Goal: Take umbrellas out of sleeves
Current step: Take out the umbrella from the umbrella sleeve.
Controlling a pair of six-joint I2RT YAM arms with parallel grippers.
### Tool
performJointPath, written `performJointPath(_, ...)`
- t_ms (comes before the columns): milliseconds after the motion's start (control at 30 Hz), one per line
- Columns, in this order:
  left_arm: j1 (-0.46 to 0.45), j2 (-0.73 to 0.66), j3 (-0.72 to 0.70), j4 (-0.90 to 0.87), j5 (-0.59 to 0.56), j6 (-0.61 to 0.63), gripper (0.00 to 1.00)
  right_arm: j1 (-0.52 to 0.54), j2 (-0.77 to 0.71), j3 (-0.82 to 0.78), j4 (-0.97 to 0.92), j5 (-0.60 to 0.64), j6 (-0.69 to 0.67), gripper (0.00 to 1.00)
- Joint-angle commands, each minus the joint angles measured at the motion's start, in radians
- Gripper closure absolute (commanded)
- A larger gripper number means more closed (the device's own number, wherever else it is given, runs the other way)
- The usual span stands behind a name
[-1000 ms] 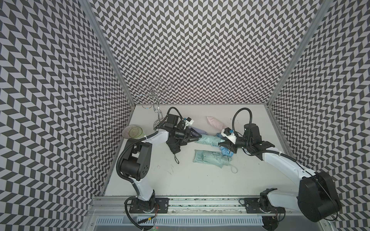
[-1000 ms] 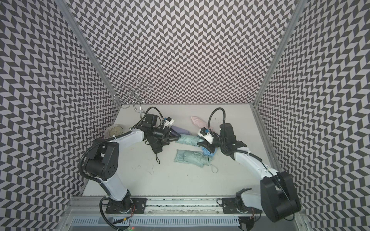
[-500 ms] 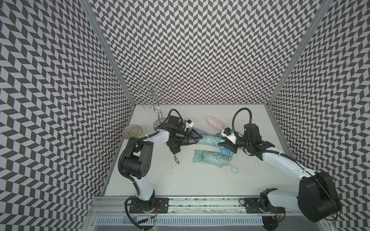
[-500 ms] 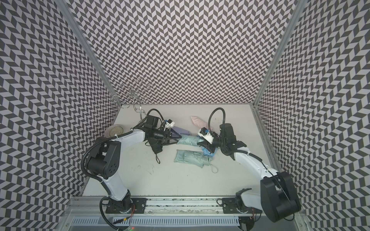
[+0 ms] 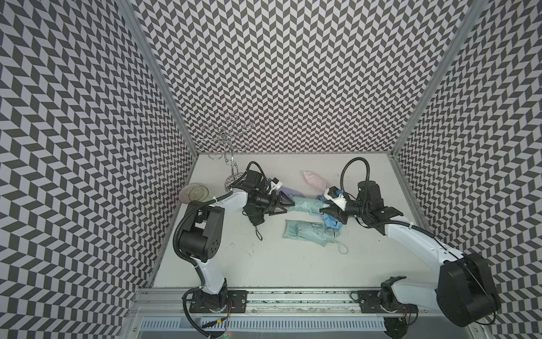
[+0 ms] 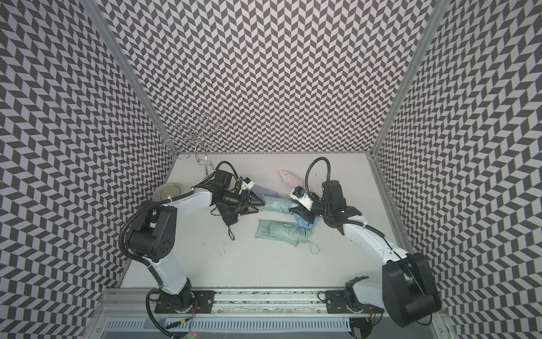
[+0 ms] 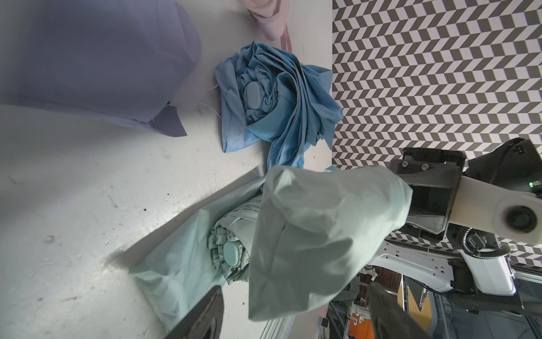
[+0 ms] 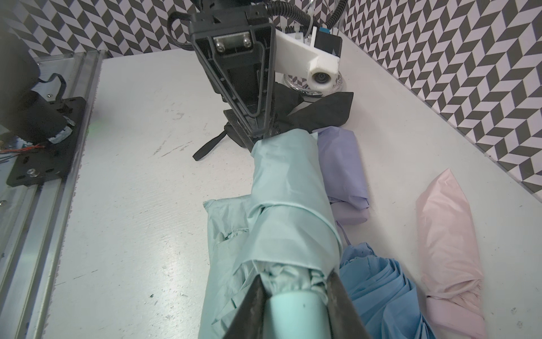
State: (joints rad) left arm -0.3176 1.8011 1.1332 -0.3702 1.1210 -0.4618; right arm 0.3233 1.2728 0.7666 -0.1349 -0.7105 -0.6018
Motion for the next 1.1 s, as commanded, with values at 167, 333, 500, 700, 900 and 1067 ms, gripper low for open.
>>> performJointPath(167,-0.012,-0.028,-0.025,0.125,0.08,-0.07,0.43,0.015,-0.037,0.04,0.063,-0.045,-0.003,1.0)
performJointPath(333,-0.013,-0.031,-0.045,0.164,0.097,-0.101,0.64,0.016,-0.04,0.036,0.066,-0.045,0.003,1.0)
performJointPath(500,-0.009,-0.033,-0.044,0.162,0.097,-0.104,0.99,0.017,-0.046,0.031,0.052,-0.037,-0.004,1.0)
performJointPath(700,0.008,-0.048,-0.027,0.112,0.058,-0.059,1.0,0.017,-0.058,0.028,0.012,-0.007,-0.03,1.0)
performJointPath(900,0.081,-0.088,-0.026,0.091,-0.034,-0.044,1.0,0.016,-0.092,0.01,-0.004,0.051,-0.013,1.0)
performJointPath(1067,0.113,-0.102,-0.016,0.079,-0.065,-0.034,1.0,0.016,-0.101,-0.01,-0.002,0.068,-0.011,1.0)
